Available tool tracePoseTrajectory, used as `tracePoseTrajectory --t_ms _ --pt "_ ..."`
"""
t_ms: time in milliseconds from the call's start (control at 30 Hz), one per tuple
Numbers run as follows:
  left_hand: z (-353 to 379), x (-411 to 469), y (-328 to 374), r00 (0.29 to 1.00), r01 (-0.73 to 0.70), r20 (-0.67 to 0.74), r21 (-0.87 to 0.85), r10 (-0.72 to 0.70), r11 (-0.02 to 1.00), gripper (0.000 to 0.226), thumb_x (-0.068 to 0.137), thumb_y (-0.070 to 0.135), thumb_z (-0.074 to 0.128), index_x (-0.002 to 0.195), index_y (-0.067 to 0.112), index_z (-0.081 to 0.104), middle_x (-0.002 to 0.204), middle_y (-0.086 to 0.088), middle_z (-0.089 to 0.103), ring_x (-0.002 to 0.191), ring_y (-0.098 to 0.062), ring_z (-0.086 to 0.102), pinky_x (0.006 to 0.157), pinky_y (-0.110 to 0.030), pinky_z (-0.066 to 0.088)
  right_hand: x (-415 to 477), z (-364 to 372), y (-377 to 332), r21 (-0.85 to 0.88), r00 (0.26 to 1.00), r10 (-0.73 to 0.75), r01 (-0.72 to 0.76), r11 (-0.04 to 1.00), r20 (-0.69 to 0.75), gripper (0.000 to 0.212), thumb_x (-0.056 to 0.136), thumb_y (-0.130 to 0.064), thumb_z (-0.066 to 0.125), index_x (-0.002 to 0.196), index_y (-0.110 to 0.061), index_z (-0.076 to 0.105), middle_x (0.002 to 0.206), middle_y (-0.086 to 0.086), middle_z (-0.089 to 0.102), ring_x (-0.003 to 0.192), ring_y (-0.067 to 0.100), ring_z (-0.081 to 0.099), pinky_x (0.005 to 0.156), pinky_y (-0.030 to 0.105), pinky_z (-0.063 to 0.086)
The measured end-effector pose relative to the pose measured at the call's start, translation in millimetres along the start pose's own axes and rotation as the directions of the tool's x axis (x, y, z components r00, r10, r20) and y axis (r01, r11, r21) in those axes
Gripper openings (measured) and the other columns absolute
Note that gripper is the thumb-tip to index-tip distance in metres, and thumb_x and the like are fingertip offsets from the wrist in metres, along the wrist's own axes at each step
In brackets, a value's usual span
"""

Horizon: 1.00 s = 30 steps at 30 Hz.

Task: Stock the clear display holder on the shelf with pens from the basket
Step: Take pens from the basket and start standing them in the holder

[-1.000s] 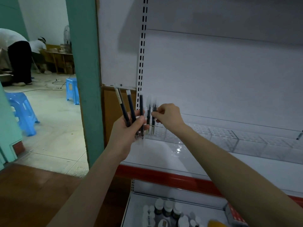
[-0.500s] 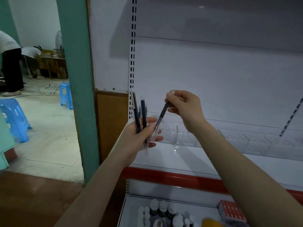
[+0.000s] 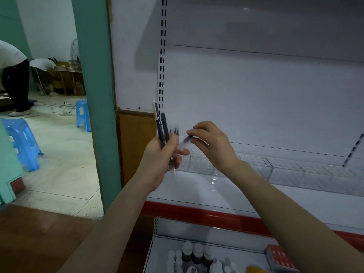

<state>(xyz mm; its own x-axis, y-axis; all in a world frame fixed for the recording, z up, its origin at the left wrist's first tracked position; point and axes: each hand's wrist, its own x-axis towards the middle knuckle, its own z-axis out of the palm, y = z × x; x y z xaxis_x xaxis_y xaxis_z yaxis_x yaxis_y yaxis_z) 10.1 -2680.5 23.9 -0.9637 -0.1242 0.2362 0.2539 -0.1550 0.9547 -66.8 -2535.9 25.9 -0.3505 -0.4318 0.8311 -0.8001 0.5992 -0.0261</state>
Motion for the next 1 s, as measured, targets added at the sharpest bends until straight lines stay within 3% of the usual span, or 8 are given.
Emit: tracePoseTrajectory --t_ms 100,133,200,267,500,733,1000 --pt "-10.7 4.7 -2.1 0.997 -0.006 -0.08 0.086 0.013 0.996 0.014 0.097 0.034 0.041 0.095 0.022 0.048 0.078 -0.007 0.07 0.051 -0.011 0.052 0.054 -0.025 0.044 15.7 2.5 4.2 0.165 0.973 0.233 -0.23 0.959 0.002 0.016 0.086 -0.013 0.062 0.094 -0.002 0.069 0.082 0.011 0.066 0.072 0.009 0.05 0.069 0.017 0.041" --pt "-14.1 5.8 -3.1 0.995 0.003 -0.098 0.106 0.008 0.994 0.013 0.097 0.033 0.041 0.095 0.022 0.048 0.081 -0.007 0.071 0.055 -0.012 0.054 0.055 -0.026 0.044 20.9 3.4 5.1 0.192 0.946 0.322 -0.321 0.928 0.023 0.014 0.088 -0.012 0.061 0.096 -0.002 0.067 0.081 0.011 0.066 0.071 0.013 0.052 0.07 0.022 0.044" --pt "-19.0 7.6 -4.9 0.994 0.032 -0.11 0.09 -0.022 0.995 0.011 0.097 0.029 0.044 0.092 0.021 0.05 0.086 -0.007 0.069 0.063 -0.013 0.056 0.058 -0.027 0.044 30.1 6.0 5.3 0.227 0.885 0.46 -0.465 0.856 0.078 0.021 0.09 -0.014 0.059 0.109 -0.004 0.06 0.087 0.013 0.068 0.079 0.022 0.06 0.076 0.033 0.049" --pt "-21.1 9.4 -6.3 0.993 0.058 -0.104 0.045 -0.053 0.997 0.009 0.096 0.023 0.047 0.091 0.019 0.053 0.089 -0.007 0.065 0.071 -0.014 0.056 0.06 -0.027 0.045 37.0 10.9 5.7 0.245 0.839 0.53 -0.543 0.803 0.122 0.027 0.092 -0.017 0.057 0.116 -0.007 0.054 0.092 0.014 0.068 0.086 0.025 0.062 0.081 0.035 0.049" --pt "-23.4 14.7 -10.3 0.994 0.037 -0.103 0.005 -0.036 0.999 0.016 0.092 0.007 0.051 0.098 0.017 0.062 0.085 -0.003 0.059 0.08 -0.014 0.057 0.07 -0.026 0.05 41.7 33.6 7.5 0.2 0.769 0.584 -0.634 0.747 0.259 0.022 0.098 -0.021 0.042 0.107 -0.004 0.053 0.093 0.021 0.067 0.086 0.036 0.064 0.082 0.046 0.051" --pt "-27.6 15.5 -15.0 0.994 -0.048 -0.096 0.045 0.052 0.998 0.021 0.089 0.006 0.056 0.104 0.02 0.062 0.082 0.0 0.066 0.084 -0.014 0.061 0.081 -0.032 0.05 42.2 42.5 16.4 0.117 0.711 0.61 -0.679 0.725 0.35 0.018 0.096 -0.018 0.044 0.091 -0.002 0.052 0.095 0.021 0.067 0.087 0.032 0.065 0.078 0.041 0.05" --pt "-29.3 19.4 -20.6 0.994 -0.048 -0.095 0.003 0.048 0.999 0.024 0.085 0.003 0.06 0.1 0.021 0.064 0.08 0.002 0.071 0.078 -0.01 0.067 0.067 -0.025 0.054 42.1 44.0 19.8 0.117 0.716 0.601 -0.672 0.731 0.357 0.015 0.096 -0.017 0.046 0.087 -0.006 0.05 0.095 0.022 0.067 0.087 0.033 0.066 0.083 0.046 0.052"
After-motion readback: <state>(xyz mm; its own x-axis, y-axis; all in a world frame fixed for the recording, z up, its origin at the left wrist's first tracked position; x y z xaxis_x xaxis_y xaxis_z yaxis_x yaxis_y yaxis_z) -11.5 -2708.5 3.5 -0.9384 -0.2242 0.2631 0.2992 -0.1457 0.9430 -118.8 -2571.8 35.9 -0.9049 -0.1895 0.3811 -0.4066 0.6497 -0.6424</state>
